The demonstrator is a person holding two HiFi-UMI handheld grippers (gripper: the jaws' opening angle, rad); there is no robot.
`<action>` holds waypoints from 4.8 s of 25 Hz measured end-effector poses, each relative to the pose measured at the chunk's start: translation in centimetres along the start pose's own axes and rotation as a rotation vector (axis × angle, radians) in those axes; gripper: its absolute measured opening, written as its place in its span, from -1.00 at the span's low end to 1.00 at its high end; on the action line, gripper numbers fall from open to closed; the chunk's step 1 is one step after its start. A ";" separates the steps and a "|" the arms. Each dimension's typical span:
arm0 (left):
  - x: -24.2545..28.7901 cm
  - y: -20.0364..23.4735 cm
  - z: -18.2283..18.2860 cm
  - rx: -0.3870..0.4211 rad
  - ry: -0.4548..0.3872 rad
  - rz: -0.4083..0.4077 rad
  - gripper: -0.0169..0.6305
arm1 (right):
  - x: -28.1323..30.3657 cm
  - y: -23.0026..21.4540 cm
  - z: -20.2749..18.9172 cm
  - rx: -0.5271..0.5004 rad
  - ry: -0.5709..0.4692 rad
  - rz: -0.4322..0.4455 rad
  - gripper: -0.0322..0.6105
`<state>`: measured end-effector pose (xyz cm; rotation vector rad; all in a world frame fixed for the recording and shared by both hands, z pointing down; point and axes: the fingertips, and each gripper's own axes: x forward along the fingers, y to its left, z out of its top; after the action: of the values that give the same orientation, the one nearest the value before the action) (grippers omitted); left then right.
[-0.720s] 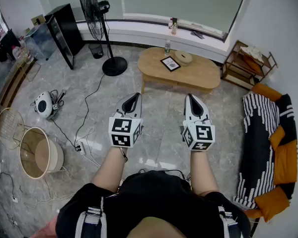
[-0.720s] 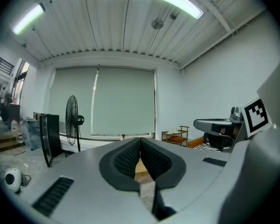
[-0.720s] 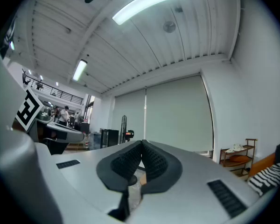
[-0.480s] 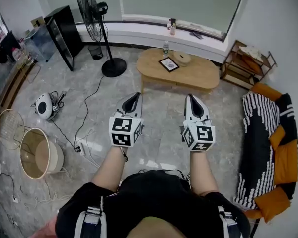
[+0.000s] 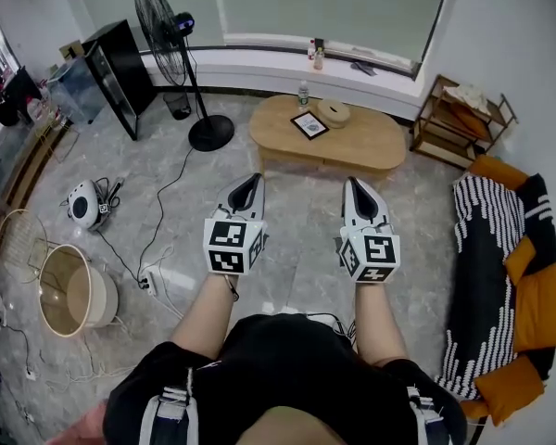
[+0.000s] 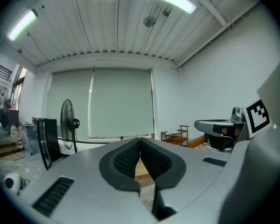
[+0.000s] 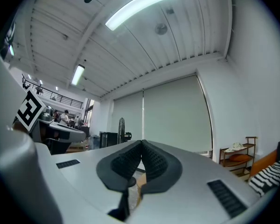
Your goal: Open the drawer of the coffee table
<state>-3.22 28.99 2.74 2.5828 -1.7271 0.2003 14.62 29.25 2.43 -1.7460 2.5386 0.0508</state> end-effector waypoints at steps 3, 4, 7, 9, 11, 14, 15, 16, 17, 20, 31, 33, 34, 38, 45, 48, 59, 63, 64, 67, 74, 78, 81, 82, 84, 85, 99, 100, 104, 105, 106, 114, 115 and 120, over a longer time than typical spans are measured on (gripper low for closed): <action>0.8 -1.6 -0.2 0.006 0.009 0.008 -0.88 | -0.4 -1.6 -0.6 0.007 0.010 0.016 -0.85; 0.9 -2.1 -0.3 0.010 0.010 0.011 -0.88 | -0.5 -2.1 -0.7 0.009 0.011 0.021 -0.85; 1.5 -2.9 -0.3 0.023 0.007 0.019 -0.88 | -0.3 -3.0 -0.7 0.006 0.009 0.034 -0.85; 2.1 -3.1 -0.3 0.020 0.003 0.030 -0.88 | 0.0 -3.6 -0.7 0.000 0.009 0.046 -0.85; 3.0 -3.0 -0.2 0.011 -0.005 0.039 -0.88 | 0.7 -4.1 -0.7 -0.006 0.008 0.056 -0.85; 4.9 -2.3 -0.1 0.010 -0.016 0.038 -0.88 | 2.5 -4.9 -1.0 -0.009 0.008 0.055 -0.85; 5.6 -1.9 -0.2 0.010 -0.020 0.036 -0.88 | 3.3 -4.9 -1.3 -0.010 0.009 0.054 -0.85; 6.3 -1.4 -0.4 0.009 -0.023 0.034 -0.88 | 4.1 -5.0 -1.7 -0.014 0.011 0.054 -0.85; 7.1 -0.8 -0.6 0.008 -0.027 0.032 -0.88 | 5.0 -5.0 -2.2 -0.017 0.013 0.055 -0.85; 10.6 1.1 -1.4 0.006 -0.032 0.028 -0.88 | 8.4 -5.8 -3.6 -0.021 0.019 0.047 -0.85; 31.9 13.7 -1.5 -0.013 -0.014 -0.084 -0.88 | 31.0 -9.6 -7.1 -0.027 0.070 -0.014 -0.85; 35.9 16.0 0.0 -0.007 -0.025 -0.117 -0.88 | 35.2 -10.3 -6.9 -0.041 0.084 -0.021 -0.85; 38.0 17.1 0.9 -0.002 -0.033 -0.129 -0.88 | 37.3 -10.9 -6.6 -0.044 0.086 -0.030 -0.85; 45.1 21.1 3.3 0.004 -0.047 -0.160 -0.88 | 44.8 -13.3 -5.8 -0.044 0.079 -0.080 -0.85; 52.3 24.7 1.4 -0.003 0.022 -0.197 -0.88 | 51.3 -16.0 -7.3 -0.030 0.089 -0.148 -0.85; 54.0 25.5 0.8 -0.038 0.034 -0.187 -0.88 | 53.0 -17.3 -8.4 -0.023 0.115 -0.137 -0.85; 56.2 26.4 -6.6 -0.055 0.134 -0.127 -0.88 | 54.5 -19.7 -16.3 0.047 0.209 0.010 -0.85; 56.1 26.5 -12.2 -0.064 0.208 -0.090 -0.88 | 53.7 -20.3 -21.7 0.086 0.270 0.074 -0.85; 56.1 26.4 -13.8 -0.078 0.227 -0.083 -0.88 | 53.5 -20.7 -23.2 0.094 0.289 0.084 -0.85; 56.6 26.4 -18.1 -0.104 0.268 -0.063 -0.88 | 53.2 -21.9 -27.8 0.114 0.339 0.104 -0.85; 56.6 27.4 -28.1 -0.099 0.352 -0.038 -0.88 | 52.5 -23.1 -38.6 0.141 0.423 0.120 -0.85; 57.2 28.1 -34.9 -0.087 0.335 -0.030 -0.88 | 51.2 -23.4 -45.7 0.138 0.415 0.100 -0.85; 58.3 28.6 -41.5 -0.048 0.320 -0.066 -0.88 | 50.3 -23.9 -52.5 0.139 0.388 0.048 -0.85; 58.7 29.0 -43.9 -0.037 0.313 -0.076 -0.88 | 50.0 -23.9 -54.8 0.140 0.377 0.032 -0.85; 59.3 29.8 -48.8 -0.027 0.294 -0.082 -0.88 | 49.4 -23.8 -59.3 0.139 0.352 0.015 -0.85; 59.5 30.3 -51.3 -0.029 0.281 -0.079 -0.88 | 49.1 -23.7 -61.7 0.135 0.340 0.013 -0.85; 61.4 33.3 -70.1 0.012 0.160 -0.152 -0.88 | 45.6 -25.4 -83.6 0.146 0.236 -0.052 -0.85; 61.3 33.5 -70.3 0.007 0.167 -0.151 -0.88 | 45.6 -25.5 -83.8 0.158 0.236 -0.056 -0.85; 61.5 34.4 -71.2 0.012 0.175 -0.146 -0.87 | 46.3 -25.8 -84.9 0.159 0.245 -0.037 -0.85; 61.7 34.5 -71.5 0.010 0.174 -0.153 -0.69 | 46.7 -26.0 -85.4 0.160 0.249 -0.032 -0.85; 62.1 34.5 -71.8 0.004 0.176 -0.164 -0.42 | 47.2 -26.3 -85.9 0.170 0.253 -0.021 -0.68; 66.7 35.3 -75.6 0.020 0.242 -0.241 -0.16 | 51.3 -27.3 -90.9 0.305 0.293 0.088 -0.12; 67.4 35.6 -76.1 0.006 0.247 -0.248 -0.16 | 51.9 -27.3 -91.6 0.314 0.296 0.101 -0.12; 71.0 37.4 -78.0 -0.037 0.269 -0.255 -0.16 | 54.4 -28.3 -95.4 0.437 0.310 0.116 -0.06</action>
<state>-18.06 -43.14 86.91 2.5742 -1.2899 0.4769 18.73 -37.46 94.05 -1.5288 2.5782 -0.7645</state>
